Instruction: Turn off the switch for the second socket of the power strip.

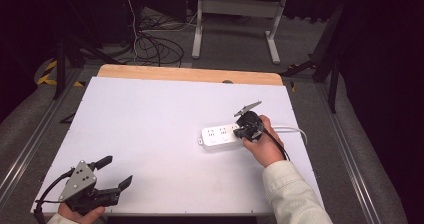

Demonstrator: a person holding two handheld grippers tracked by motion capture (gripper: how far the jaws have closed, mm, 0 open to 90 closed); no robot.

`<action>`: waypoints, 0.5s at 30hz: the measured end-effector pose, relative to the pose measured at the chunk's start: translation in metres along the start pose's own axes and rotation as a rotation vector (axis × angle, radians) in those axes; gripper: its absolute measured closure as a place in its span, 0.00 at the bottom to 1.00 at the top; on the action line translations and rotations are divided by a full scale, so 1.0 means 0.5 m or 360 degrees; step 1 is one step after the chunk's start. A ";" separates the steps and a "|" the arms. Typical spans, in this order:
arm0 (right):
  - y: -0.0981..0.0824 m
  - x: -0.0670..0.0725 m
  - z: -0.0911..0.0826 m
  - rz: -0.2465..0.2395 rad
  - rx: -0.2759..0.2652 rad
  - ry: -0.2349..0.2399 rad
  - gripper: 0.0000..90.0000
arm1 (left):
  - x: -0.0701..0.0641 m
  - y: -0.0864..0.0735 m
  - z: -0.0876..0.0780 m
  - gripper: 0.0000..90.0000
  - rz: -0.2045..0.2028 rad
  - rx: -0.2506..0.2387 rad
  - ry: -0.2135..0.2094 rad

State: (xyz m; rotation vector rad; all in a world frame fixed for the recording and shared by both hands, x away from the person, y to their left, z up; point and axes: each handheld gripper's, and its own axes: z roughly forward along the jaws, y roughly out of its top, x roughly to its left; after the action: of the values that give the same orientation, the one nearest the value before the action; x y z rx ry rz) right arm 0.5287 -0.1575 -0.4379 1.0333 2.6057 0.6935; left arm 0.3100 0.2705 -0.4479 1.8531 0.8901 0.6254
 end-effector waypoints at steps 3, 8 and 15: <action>-0.002 0.000 0.001 -0.0003 -0.0003 -0.0001 1.00 | 0.000 0.000 -0.001 0.18 0.0005 0.0000 -0.0001; -0.001 0.002 0.001 -0.0009 -0.0001 -0.0011 1.00 | 0.000 0.000 -0.001 0.18 -0.0007 -0.0006 -0.0003; -0.004 -0.002 -0.007 0.0024 -0.0052 -0.0020 1.00 | 0.001 0.002 -0.001 0.18 0.0005 -0.0003 -0.0003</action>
State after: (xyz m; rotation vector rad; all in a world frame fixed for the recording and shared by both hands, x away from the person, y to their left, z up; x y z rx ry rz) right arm 0.5267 -0.1607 -0.4359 1.0456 2.5698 0.7289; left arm 0.3103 0.2710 -0.4470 1.8531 0.8854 0.6263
